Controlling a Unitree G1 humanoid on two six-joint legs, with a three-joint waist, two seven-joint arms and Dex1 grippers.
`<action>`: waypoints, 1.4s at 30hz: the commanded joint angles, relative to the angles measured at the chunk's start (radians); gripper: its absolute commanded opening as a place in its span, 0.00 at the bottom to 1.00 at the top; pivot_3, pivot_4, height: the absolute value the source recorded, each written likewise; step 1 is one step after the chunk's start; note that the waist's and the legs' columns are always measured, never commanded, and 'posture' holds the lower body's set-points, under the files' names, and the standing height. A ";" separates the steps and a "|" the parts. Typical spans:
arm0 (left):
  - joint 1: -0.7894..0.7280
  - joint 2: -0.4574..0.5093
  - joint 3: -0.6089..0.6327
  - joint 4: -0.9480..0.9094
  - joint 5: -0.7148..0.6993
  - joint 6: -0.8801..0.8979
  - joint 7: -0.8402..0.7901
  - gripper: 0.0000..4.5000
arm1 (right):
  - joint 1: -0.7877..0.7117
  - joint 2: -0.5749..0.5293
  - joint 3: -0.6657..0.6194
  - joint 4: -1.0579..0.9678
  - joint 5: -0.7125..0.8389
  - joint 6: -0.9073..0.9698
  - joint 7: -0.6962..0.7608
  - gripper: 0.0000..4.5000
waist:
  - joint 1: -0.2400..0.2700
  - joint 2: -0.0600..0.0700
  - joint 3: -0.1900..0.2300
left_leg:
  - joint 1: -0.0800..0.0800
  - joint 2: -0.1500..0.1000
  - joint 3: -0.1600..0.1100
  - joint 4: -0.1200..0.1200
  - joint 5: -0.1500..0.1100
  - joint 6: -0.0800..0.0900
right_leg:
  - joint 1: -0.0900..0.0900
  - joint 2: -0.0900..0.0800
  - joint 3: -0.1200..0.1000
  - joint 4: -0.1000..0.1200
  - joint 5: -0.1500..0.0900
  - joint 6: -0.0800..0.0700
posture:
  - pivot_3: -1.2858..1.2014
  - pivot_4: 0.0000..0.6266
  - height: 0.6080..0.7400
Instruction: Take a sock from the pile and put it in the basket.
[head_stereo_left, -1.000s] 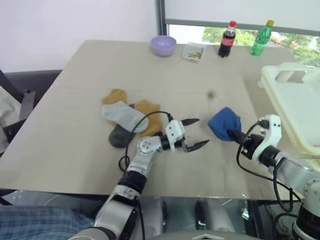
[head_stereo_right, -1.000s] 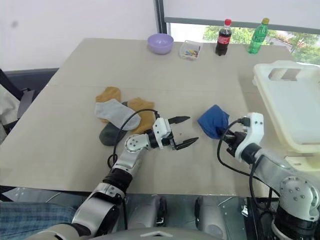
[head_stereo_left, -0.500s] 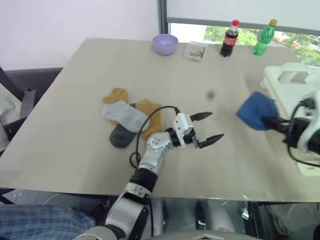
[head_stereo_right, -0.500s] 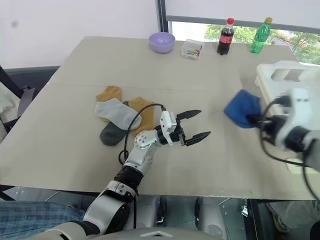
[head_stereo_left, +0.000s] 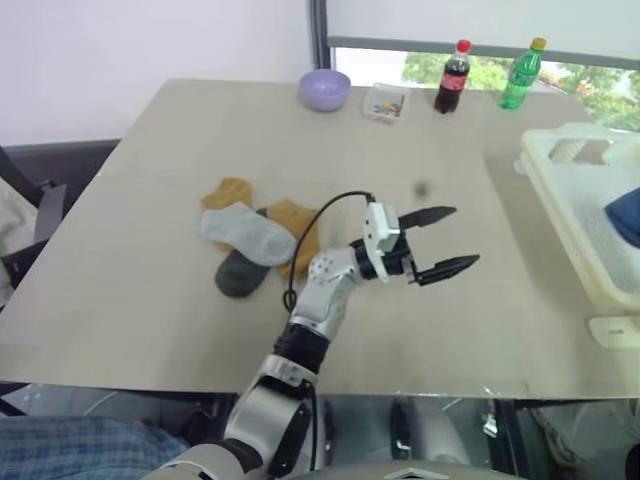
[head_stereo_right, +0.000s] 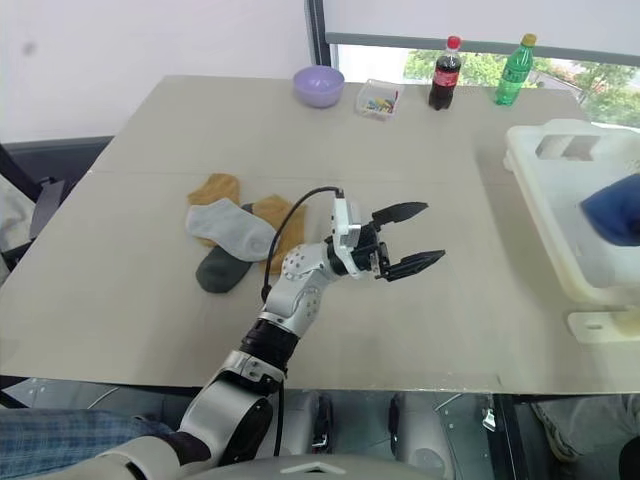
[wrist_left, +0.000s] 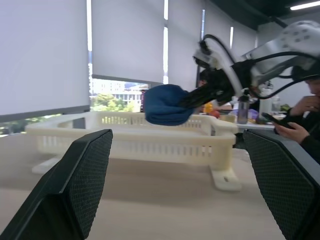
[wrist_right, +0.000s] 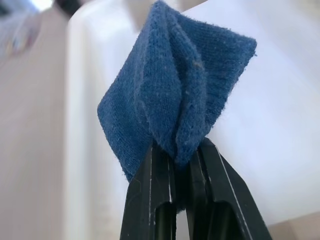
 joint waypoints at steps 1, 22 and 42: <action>-0.012 -0.018 -0.015 -0.026 0.000 -0.018 -0.020 1.00 | -0.065 0.006 0.031 0.130 -0.105 -0.057 0.074 0.09 | 0.001 0.001 0.000 | 0.000 0.000 0.000 0.000 0.000 0.000 | 0.000 0.000 0.000 0.000 0.000 0.000 | 0.52 0.24 0.97; 0.036 0.069 0.007 -0.083 0.003 0.016 -0.005 1.00 | 0.100 0.037 0.030 -0.274 -0.557 -0.436 0.396 0.81 | -0.002 0.004 -0.001 | 0.001 0.001 0.001 0.000 0.000 0.000 | -0.001 0.002 0.002 0.001 0.002 0.003 | 0.52 0.24 0.97; 0.480 0.505 0.073 -0.599 0.061 0.365 0.169 1.00 | 0.469 0.450 0.412 -0.814 -0.551 -0.587 0.575 0.81 | 0.001 0.003 -0.001 | 0.002 0.001 0.001 0.001 0.000 0.000 | 0.000 -0.001 0.002 0.002 0.000 0.000 | 0.52 0.24 0.97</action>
